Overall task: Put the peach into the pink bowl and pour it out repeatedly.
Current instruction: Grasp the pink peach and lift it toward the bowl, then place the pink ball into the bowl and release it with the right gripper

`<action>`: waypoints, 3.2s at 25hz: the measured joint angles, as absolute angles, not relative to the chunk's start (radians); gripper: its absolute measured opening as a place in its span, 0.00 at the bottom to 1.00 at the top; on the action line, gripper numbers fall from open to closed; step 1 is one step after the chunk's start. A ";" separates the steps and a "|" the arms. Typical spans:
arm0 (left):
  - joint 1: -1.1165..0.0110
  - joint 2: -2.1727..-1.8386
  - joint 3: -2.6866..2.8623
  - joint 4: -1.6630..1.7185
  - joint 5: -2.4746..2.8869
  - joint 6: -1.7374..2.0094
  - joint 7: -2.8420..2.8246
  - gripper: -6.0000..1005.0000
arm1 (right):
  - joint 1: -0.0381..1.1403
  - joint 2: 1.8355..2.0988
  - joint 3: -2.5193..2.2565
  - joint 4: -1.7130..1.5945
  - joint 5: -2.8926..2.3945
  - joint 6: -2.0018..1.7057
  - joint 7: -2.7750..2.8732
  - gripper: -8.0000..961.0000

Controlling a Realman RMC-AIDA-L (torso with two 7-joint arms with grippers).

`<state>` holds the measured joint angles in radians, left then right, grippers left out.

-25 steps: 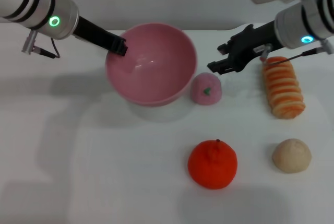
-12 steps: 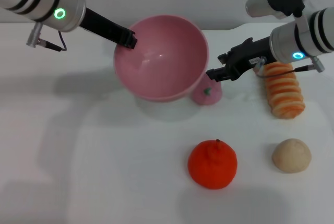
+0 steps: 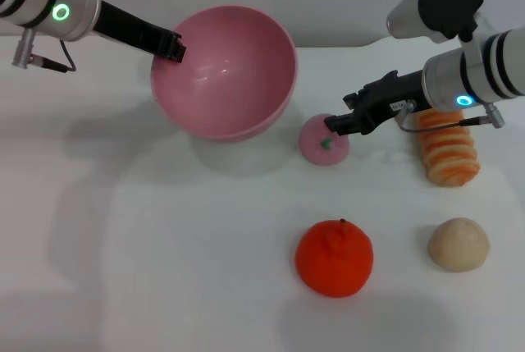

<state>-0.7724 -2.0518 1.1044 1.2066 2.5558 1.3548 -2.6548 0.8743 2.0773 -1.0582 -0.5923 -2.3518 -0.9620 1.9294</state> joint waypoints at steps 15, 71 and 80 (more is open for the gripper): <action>-0.772 -2.056 1.113 1.213 2.552 1.370 -2.661 0.06 | 0.863 2.080 -1.209 -0.502 -2.190 -0.811 1.928 0.55; -0.731 -2.060 1.194 1.173 2.510 1.327 -2.655 0.07 | 0.524 2.074 -1.384 -1.364 -1.791 -1.098 1.781 0.04; -0.736 -2.060 1.193 1.174 2.509 1.325 -2.652 0.07 | 0.530 2.074 -1.401 -1.328 -1.798 -1.083 1.760 0.21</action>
<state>-0.7358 -2.0596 1.1934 1.1735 2.5095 1.3253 -2.6516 0.5299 2.0737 -1.4010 -1.3279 -1.7980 -1.0830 1.7602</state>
